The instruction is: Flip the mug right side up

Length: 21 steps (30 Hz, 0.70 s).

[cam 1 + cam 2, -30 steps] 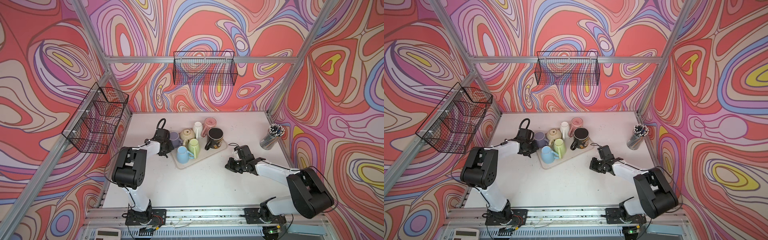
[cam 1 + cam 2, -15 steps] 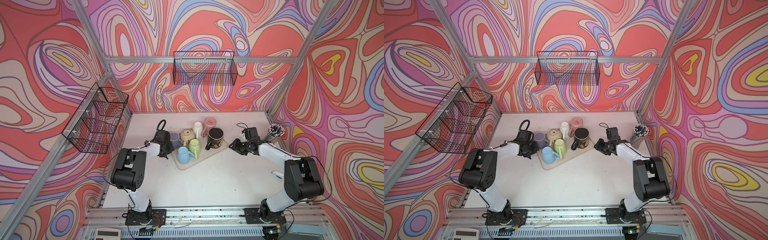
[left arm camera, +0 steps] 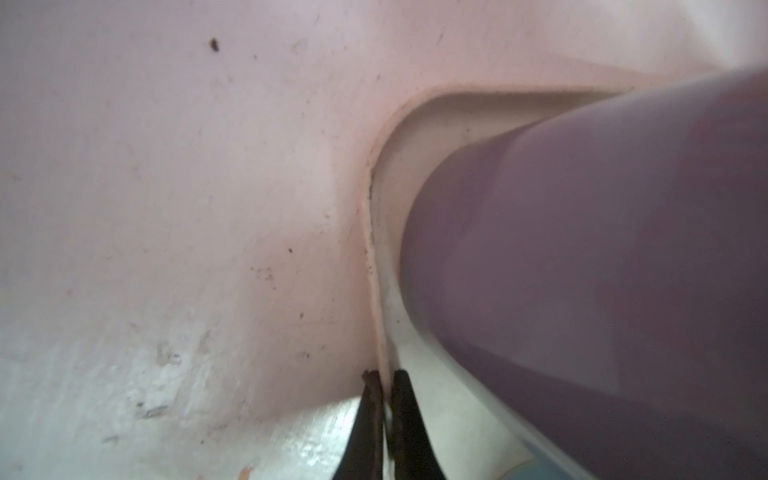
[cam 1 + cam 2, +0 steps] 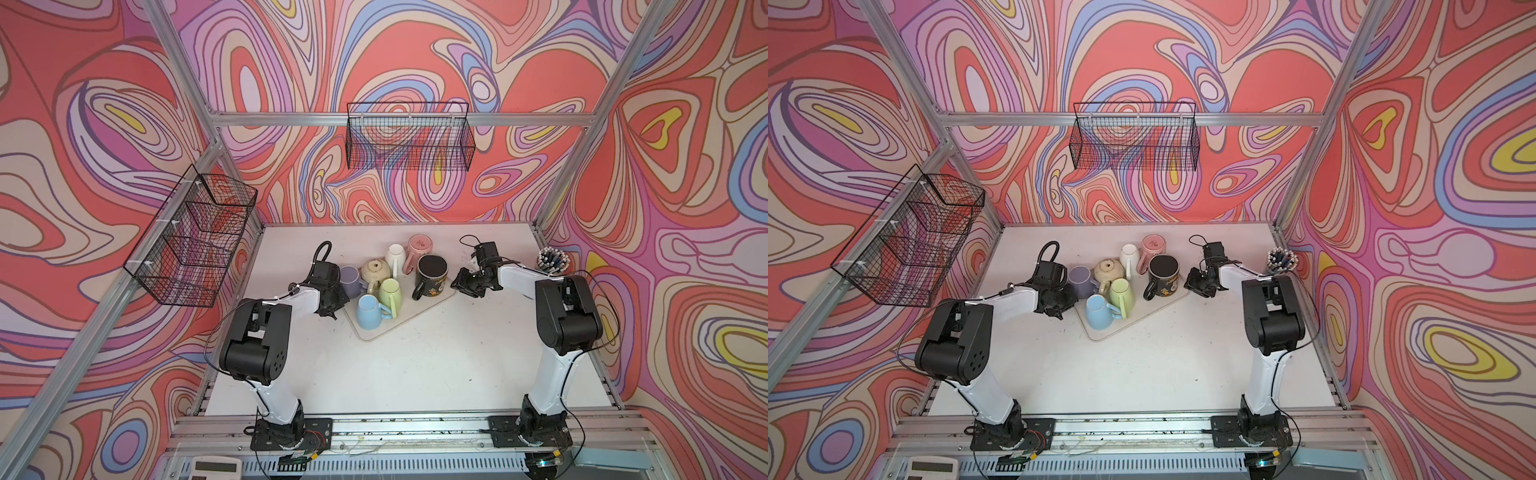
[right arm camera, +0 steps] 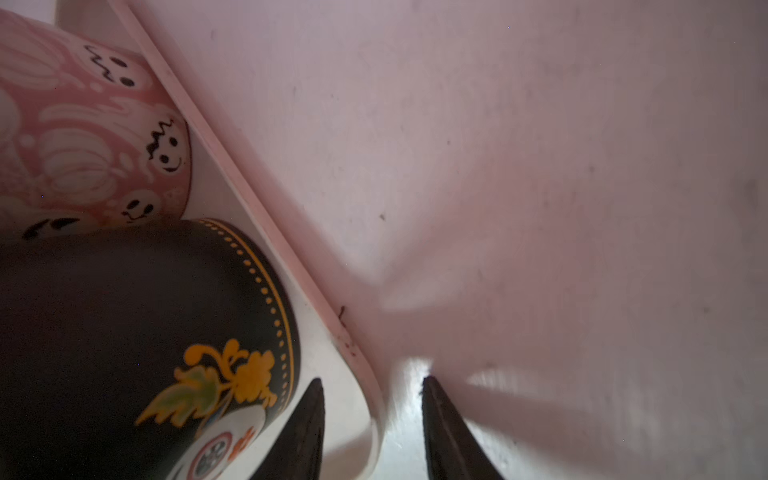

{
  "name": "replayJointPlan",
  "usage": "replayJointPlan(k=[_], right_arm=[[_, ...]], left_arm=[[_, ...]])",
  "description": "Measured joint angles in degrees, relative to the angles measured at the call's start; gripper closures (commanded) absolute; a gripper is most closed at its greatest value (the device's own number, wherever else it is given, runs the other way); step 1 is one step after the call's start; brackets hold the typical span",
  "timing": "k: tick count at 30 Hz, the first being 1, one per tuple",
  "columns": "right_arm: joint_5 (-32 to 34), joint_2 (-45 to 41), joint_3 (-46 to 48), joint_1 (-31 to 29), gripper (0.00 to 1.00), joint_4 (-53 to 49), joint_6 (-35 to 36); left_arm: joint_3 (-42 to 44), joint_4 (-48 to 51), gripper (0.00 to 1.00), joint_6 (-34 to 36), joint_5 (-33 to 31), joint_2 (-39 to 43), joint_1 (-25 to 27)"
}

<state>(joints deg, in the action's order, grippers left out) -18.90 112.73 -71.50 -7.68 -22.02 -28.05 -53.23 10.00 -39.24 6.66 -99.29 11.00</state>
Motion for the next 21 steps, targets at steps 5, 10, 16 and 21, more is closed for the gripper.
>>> replayJointPlan(k=[5, 10, 16, 21], right_arm=[[-0.2, 1.3, -1.0, 0.0, 0.76, 0.7, 0.3], [0.2, 2.0, -1.3, -0.7, 0.87, 1.5, 0.4], [1.1, 1.5, -0.2, -1.0, 1.0, 2.4, 2.7], [2.7, -0.6, 3.8, -1.5, 1.0, 6.4, 3.0]], left_arm=[[0.0, 0.6, 1.0, 0.0, 0.4, 0.2, 0.1], [0.0, 0.7, 1.0, 0.0, 0.4, 0.3, 0.2], [0.0, 0.7, 1.0, 0.0, 0.4, 0.3, 0.2], [0.0, 0.7, 1.0, 0.0, 0.4, 0.3, 0.2]])
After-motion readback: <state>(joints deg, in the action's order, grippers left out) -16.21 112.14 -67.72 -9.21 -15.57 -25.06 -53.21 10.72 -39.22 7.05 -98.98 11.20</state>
